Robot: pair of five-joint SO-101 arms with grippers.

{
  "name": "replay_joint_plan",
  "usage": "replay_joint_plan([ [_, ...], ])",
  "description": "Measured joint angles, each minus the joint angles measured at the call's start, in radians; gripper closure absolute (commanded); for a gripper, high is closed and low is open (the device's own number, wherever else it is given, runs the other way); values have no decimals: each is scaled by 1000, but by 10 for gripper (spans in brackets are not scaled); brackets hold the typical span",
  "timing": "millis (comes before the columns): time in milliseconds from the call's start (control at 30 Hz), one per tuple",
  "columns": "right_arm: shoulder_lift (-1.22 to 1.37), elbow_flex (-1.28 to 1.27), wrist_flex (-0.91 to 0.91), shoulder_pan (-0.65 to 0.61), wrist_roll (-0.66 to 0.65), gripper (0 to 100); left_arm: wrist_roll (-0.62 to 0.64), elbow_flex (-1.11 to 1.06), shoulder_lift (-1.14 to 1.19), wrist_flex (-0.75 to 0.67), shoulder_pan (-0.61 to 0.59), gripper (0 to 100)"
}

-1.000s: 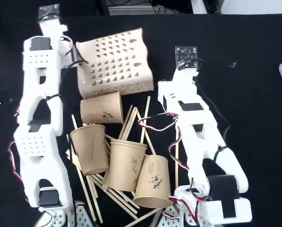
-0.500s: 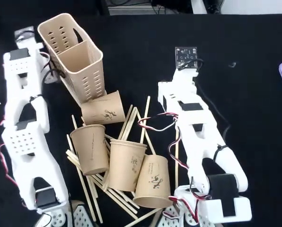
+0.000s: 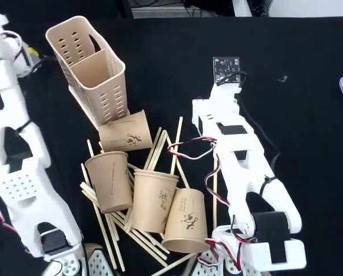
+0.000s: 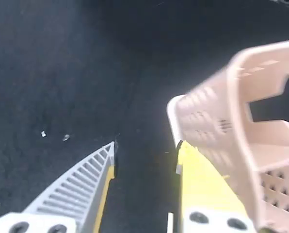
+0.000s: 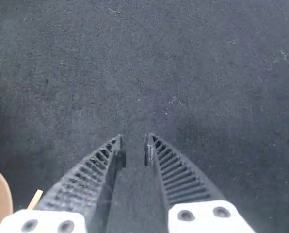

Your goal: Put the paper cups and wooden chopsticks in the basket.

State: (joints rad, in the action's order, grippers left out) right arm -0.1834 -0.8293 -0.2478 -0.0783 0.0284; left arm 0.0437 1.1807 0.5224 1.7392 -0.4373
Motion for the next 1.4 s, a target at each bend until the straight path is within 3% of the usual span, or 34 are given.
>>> replay_joint_plan([
  [300, 0, 0, 0, 0, 0, 917, 83, -61, -166, 17, 109, 781],
  [600, 0, 0, 0, 0, -5, 919, 86, -422, -411, 11, 307, 781],
  [867, 0, 0, 0, 0, -46, 920, 87, -758, -420, -147, 318, 792],
  [1000, 0, 0, 0, 0, -46, 920, 87, -787, -422, -153, 334, 988],
  [1067, 0, 0, 0, 0, -46, 920, 87, -789, -422, -161, 339, 947],
  [1200, 0, 0, 0, 0, -46, 920, 87, -784, -422, -169, 351, 970],
  [1267, 0, 0, 0, 0, -46, 919, 55, -767, -422, -178, 367, 971],
  [1400, 0, 0, -2, 0, -46, 917, -132, -732, -422, -190, 448, 970],
])
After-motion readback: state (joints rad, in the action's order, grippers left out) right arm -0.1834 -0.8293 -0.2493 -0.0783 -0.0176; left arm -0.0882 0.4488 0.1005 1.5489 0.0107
